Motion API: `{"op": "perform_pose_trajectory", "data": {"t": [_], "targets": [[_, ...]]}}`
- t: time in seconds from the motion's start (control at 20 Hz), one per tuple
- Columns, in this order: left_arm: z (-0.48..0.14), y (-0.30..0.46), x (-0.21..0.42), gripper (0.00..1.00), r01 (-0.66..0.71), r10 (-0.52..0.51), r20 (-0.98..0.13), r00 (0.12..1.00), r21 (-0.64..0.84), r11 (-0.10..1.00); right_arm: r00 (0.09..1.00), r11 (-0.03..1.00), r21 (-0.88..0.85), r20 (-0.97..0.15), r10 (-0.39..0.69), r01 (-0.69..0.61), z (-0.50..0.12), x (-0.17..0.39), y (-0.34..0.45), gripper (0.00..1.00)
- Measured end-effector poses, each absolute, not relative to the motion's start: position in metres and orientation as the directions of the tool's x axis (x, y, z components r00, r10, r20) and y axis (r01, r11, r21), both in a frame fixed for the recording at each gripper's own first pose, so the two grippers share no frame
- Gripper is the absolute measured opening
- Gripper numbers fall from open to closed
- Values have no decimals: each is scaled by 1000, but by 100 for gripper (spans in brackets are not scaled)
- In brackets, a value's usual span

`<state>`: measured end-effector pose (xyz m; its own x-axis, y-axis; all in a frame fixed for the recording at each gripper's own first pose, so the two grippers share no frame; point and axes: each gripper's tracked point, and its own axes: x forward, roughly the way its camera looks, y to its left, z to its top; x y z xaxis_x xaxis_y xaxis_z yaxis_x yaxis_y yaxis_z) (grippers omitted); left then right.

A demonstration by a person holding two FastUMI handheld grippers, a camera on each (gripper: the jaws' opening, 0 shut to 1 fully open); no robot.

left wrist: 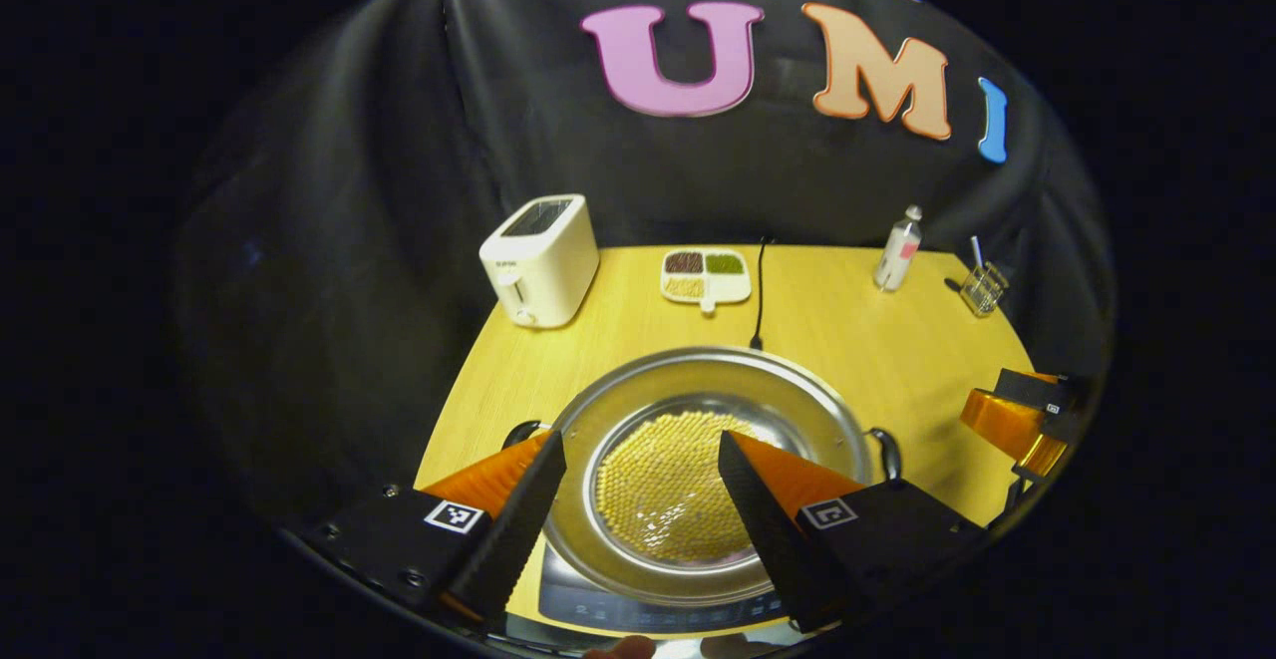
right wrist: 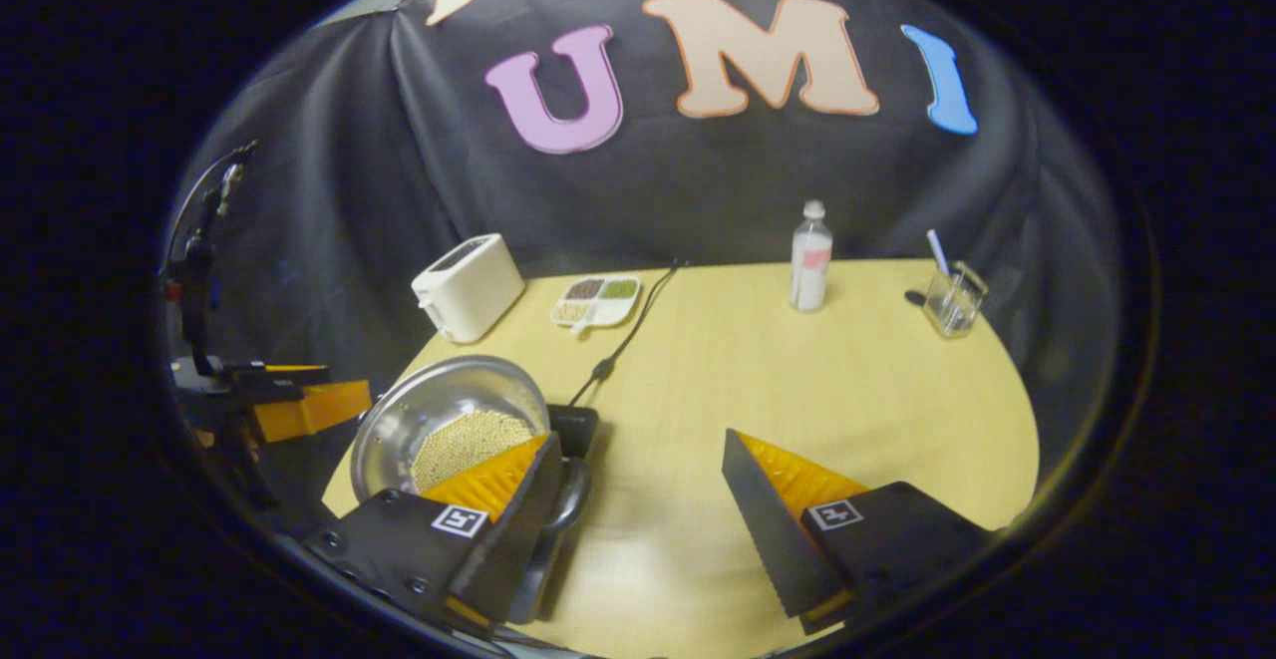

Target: First push the handle of the pot to place it horizontally, then grasp the pot with both hands and set it on the induction cooktop.

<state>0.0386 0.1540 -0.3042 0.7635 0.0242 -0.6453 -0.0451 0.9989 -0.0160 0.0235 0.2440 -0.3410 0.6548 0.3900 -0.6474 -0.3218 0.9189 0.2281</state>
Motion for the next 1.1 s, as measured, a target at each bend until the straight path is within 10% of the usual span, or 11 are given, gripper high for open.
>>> {"op": "perform_pose_trajectory", "data": {"t": [0.55, 1.1], "targets": [[-133, 16, 54, 100, -9, 7, -222, 975, -8, 1000, 881, 931, 40, -308, 358, -364, -185, 62, 126, 93], [-13, -49, 37, 98, 2, -4, 77, 997, 22, 1000, 957, 957, 14, 9, 289, -289, -57, 69, 50, 94]]}}
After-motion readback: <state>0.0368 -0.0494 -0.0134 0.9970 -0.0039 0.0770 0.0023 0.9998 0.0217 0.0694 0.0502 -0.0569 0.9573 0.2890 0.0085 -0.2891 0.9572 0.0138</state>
